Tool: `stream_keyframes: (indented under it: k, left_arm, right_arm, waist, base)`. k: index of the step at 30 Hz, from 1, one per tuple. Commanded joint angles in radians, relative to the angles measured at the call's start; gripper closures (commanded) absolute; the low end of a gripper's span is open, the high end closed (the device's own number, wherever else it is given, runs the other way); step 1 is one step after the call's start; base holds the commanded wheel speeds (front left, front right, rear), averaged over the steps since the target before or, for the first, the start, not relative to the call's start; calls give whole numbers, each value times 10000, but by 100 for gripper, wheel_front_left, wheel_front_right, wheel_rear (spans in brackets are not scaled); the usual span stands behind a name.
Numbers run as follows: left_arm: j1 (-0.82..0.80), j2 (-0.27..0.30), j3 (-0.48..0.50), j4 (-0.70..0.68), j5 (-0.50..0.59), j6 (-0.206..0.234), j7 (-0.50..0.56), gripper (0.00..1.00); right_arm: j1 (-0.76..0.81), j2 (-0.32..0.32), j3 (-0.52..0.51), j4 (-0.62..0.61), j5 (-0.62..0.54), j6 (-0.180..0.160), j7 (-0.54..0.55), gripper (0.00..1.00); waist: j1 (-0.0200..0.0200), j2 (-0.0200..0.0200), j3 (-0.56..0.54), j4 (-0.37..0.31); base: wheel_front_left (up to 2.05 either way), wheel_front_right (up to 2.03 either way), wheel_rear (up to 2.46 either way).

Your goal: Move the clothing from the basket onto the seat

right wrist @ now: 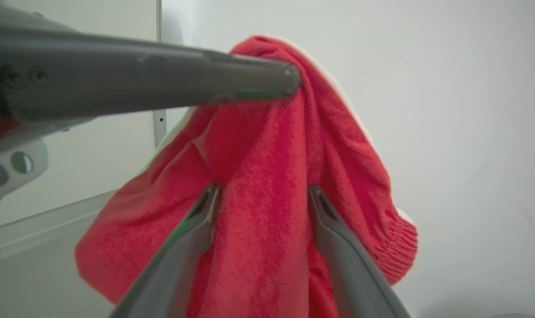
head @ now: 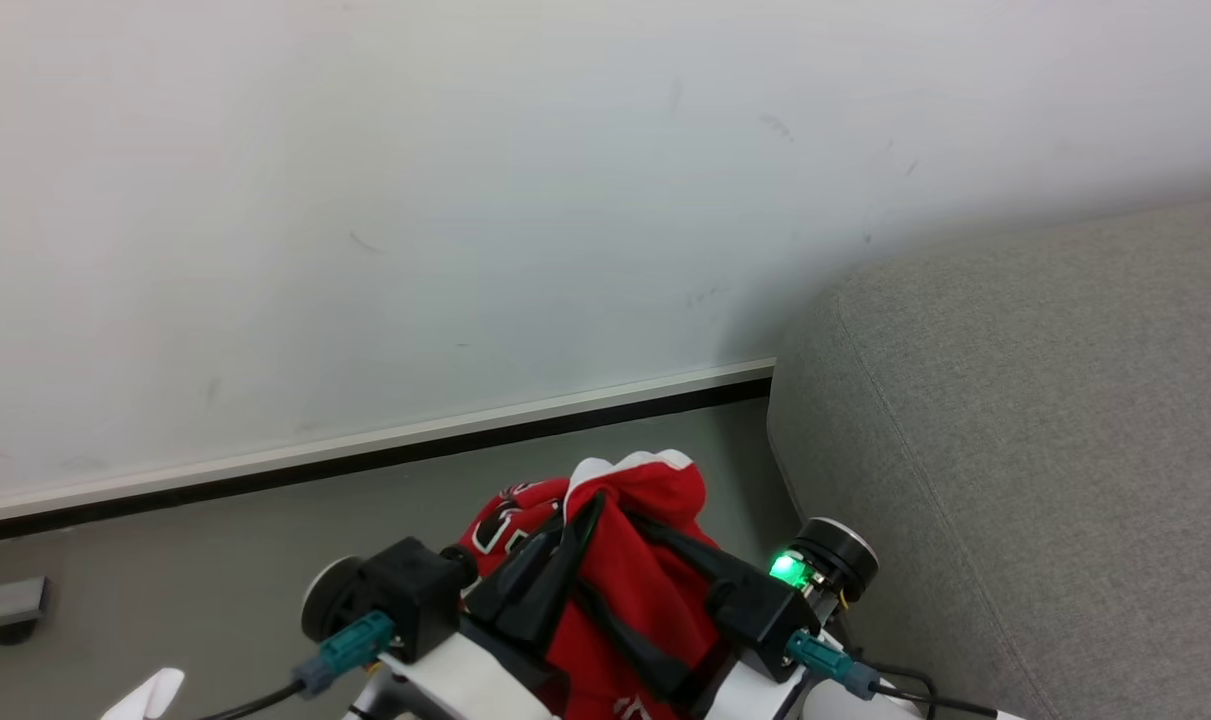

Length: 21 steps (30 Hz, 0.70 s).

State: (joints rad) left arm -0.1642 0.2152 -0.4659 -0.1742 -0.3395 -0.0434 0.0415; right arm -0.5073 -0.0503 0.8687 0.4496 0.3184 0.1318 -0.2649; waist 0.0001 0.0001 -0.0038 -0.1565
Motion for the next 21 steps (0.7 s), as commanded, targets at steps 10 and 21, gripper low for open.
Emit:
stream_keyframes:
  k: [10, 21]
  left_arm:
    - [-125, -3, -344, -229, -209, -189, 182, 100]
    - [-30, 93, -285, -92, -267, -65, 123, 100]
  right_arm:
    - [-405, -10, -188, 60, 822, -21, 8, 100]
    - [-300, -10, -300, 124, 1048, -21, 6, 100]
  waist:
    - [-1, -1, -18, 55]
    - [-1, -1, -10, 150]
  base:
    - [0, 0, 0]
    - [0, 0, 0]
